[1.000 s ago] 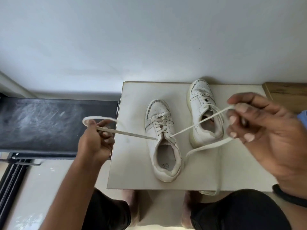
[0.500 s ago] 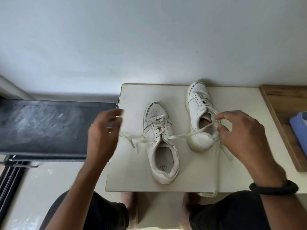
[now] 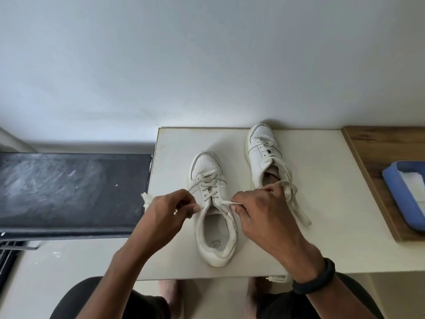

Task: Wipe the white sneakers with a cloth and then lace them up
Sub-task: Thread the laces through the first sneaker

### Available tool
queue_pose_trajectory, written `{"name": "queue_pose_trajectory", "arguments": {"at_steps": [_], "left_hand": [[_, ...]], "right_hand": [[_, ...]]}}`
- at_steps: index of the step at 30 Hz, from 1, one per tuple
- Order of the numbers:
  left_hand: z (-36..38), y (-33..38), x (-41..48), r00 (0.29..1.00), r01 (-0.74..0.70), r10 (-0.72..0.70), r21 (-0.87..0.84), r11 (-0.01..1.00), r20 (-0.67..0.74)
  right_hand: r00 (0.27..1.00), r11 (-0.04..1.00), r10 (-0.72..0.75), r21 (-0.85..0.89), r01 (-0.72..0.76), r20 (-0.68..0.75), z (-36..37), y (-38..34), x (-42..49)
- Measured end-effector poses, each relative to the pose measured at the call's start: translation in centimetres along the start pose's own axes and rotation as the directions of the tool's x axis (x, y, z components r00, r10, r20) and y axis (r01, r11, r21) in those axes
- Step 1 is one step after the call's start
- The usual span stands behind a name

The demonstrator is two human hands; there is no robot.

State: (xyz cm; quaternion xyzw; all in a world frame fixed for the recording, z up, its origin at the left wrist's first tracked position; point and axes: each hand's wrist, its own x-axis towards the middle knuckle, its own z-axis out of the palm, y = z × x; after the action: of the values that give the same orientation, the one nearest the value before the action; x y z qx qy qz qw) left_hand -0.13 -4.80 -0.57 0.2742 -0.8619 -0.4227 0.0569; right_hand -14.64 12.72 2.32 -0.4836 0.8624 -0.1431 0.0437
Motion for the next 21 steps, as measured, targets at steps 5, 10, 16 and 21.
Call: {"name": "queue_pose_trajectory", "arguments": {"at_steps": [5,10,16,21], "left_hand": [[0.0,-0.4,0.4,0.986,-0.096,0.111,0.123,0.988,-0.123],[-0.5,-0.5,0.5,0.968,-0.118,0.16,0.209,0.971,-0.196],[-2.5,-0.7,-0.2,0.98,-0.158,0.178,0.191,0.969,-0.093],[-2.4,1.7,-0.8,0.943,-0.324,0.331,0.171,0.93,-0.014]], "right_hand": [[1.0,0.996,0.02,0.089,-0.019,-0.009,-0.9,0.7,-0.2],[0.999,0.997,0.018,0.073,-0.02,0.028,-0.9,0.8,-0.8],[0.985,0.982,0.033,0.188,-0.001,-0.172,-0.7,1.0,-0.1],[0.967,0.878,0.156,0.478,-0.042,-0.203,-1.4,1.3,0.3]]}}
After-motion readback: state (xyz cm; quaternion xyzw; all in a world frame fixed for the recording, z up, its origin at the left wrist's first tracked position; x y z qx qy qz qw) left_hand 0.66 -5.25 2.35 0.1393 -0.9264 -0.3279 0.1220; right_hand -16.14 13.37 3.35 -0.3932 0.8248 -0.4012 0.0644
